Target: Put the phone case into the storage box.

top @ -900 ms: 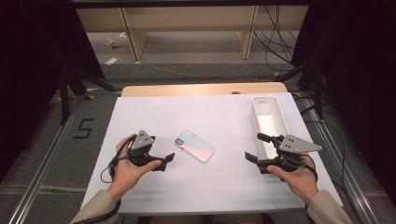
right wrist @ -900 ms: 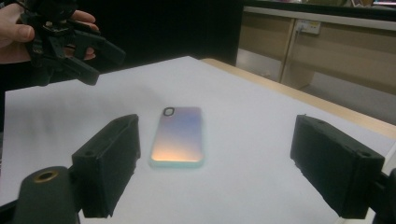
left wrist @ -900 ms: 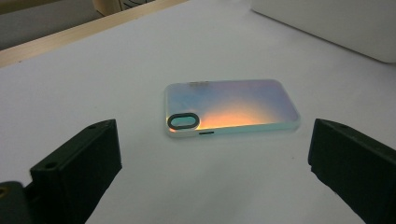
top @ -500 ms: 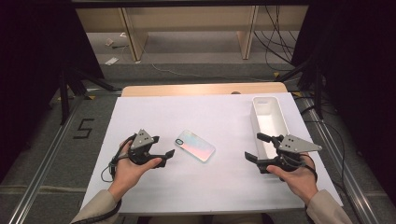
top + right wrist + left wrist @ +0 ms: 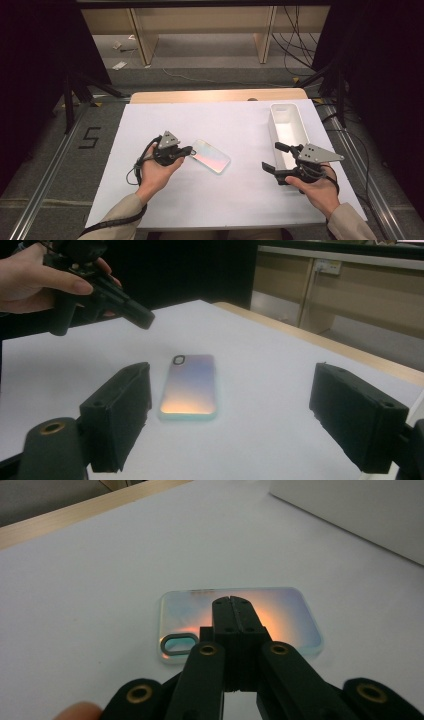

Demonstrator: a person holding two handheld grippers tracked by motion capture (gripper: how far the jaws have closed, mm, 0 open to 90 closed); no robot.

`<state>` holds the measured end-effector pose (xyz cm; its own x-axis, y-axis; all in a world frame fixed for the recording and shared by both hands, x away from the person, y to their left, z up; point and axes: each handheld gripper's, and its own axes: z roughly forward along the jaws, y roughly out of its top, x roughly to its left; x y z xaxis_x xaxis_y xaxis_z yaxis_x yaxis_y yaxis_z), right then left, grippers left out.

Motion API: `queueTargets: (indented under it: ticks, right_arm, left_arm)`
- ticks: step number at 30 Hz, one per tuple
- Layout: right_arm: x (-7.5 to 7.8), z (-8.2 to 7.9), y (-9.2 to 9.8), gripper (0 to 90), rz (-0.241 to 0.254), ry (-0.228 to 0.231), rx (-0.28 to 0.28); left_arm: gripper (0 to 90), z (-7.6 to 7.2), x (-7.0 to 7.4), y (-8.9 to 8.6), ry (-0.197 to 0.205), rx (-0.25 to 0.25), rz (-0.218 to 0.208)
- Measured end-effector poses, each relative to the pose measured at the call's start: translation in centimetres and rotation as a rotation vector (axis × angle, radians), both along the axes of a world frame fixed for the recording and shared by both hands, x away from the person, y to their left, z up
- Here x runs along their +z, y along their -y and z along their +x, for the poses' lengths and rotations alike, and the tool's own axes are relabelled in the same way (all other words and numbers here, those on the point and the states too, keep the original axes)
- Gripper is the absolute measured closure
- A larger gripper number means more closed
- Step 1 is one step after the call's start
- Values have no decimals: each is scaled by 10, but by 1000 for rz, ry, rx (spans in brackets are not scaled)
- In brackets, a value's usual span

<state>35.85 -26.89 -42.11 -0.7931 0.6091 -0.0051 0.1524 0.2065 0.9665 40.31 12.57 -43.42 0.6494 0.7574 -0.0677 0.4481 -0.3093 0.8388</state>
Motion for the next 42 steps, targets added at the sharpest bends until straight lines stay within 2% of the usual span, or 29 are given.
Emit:
queueTargets:
  ticks: [4, 6, 19, 25, 30, 42]
  right_arm:
    - [0, 0, 1, 179, 3, -3, -5]
    - [0, 0, 1, 179, 4, -5, -7]
    - [-1, 1, 2, 180, 9, -7, -8]
    - [-1, 1, 2, 181, 9, -8, -8]
    - [-1, 1, 2, 181, 8, -8, -6]
    - [-2, 1, 3, 181, 9, -7, -5]
  left_arm:
    - [899, 9, -4, 14, -21, -14, 15]
    - [899, 15, -9, 24, -49, -20, 34]
    - [899, 41, -27, 69, -121, -36, 80]
    - [899, 49, -31, 83, -128, -40, 86]
    - [899, 56, -37, 98, -138, -47, 108]
    - [899, 61, -44, 120, -151, -59, 140]
